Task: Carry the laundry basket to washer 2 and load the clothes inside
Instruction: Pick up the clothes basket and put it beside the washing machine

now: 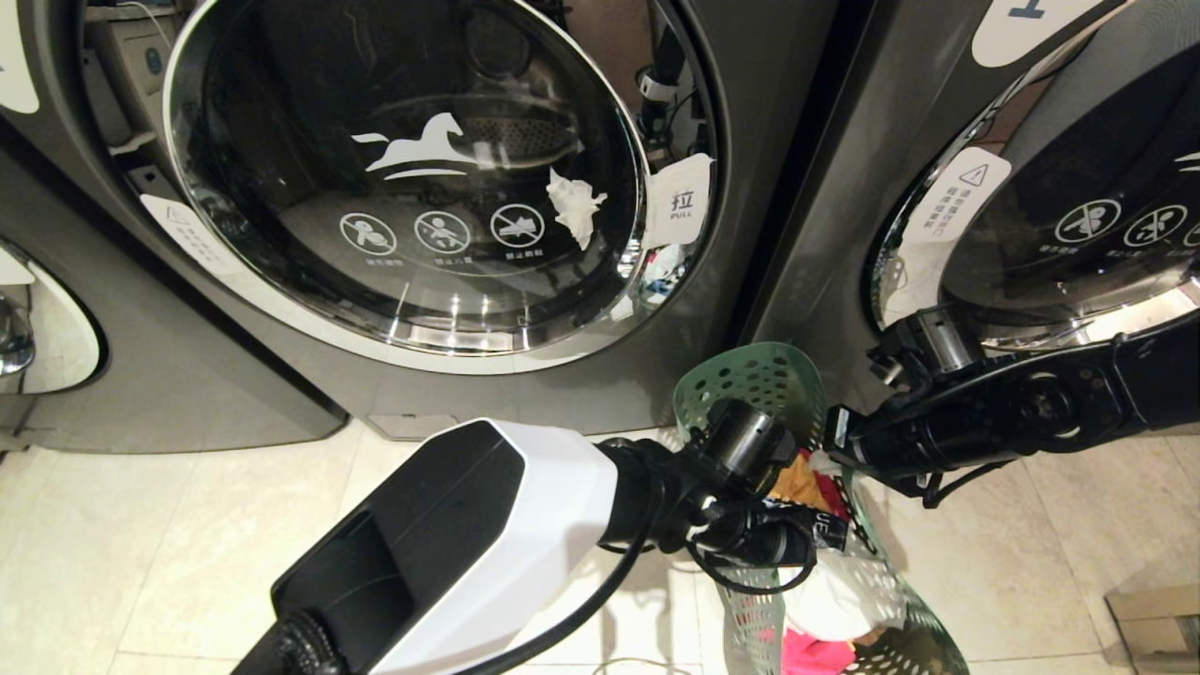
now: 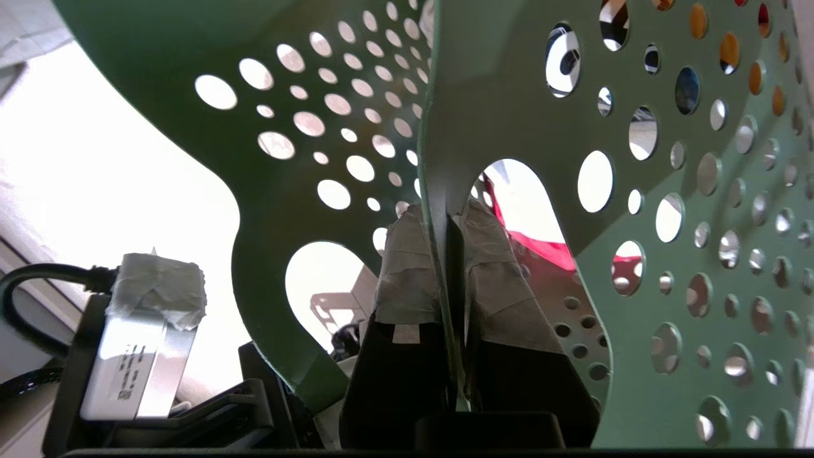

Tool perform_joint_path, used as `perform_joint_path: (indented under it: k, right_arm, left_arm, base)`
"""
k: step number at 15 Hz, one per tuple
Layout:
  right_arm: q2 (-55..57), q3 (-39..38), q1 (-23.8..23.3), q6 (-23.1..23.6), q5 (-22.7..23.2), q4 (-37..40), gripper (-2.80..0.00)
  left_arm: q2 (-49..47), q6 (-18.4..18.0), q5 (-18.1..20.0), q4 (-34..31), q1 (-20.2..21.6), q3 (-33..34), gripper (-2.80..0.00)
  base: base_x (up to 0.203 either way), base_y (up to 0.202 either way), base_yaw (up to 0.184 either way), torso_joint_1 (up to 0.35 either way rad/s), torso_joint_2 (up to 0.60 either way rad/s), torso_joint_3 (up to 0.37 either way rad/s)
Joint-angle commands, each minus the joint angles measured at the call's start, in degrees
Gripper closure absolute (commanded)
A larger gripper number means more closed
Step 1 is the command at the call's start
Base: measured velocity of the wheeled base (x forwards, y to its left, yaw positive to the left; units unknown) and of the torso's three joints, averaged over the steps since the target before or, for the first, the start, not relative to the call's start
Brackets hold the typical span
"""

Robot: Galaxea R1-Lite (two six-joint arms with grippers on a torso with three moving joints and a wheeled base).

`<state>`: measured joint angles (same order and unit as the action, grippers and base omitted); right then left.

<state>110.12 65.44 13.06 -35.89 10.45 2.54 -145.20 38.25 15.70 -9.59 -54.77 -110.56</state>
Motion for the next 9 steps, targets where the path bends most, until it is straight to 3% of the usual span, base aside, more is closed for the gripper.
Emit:
perform_joint_path:
  k: [1, 6, 9]
  right_arm:
    - [0.10, -0.85, 0.04, -0.23, 0.27, 0.01, 0.00]
    - [1.24, -1.57, 0.05, -0.23, 0.52, -0.10, 0.00]
    - [1.77, -2.87, 0.12, -0.14, 0.36, -2.82, 0.00]
  left_arm:
    - [-0.26, 0.24, 0.03, -0.07, -0.51, -0.01, 0.00]
    - [-0.26, 0.33, -4.07, 0.10, -1.13, -0.01, 0.00]
    - [-0.35, -0.83, -4.36, 0.10, -1.13, -0.01, 0.00]
  base:
    - [0.000, 0.000, 0.000, 0.000, 0.00, 0.000]
    - [0.000, 0.000, 0.000, 0.000, 0.00, 0.000]
    - [0.000, 0.000, 0.000, 0.000, 0.00, 0.000]
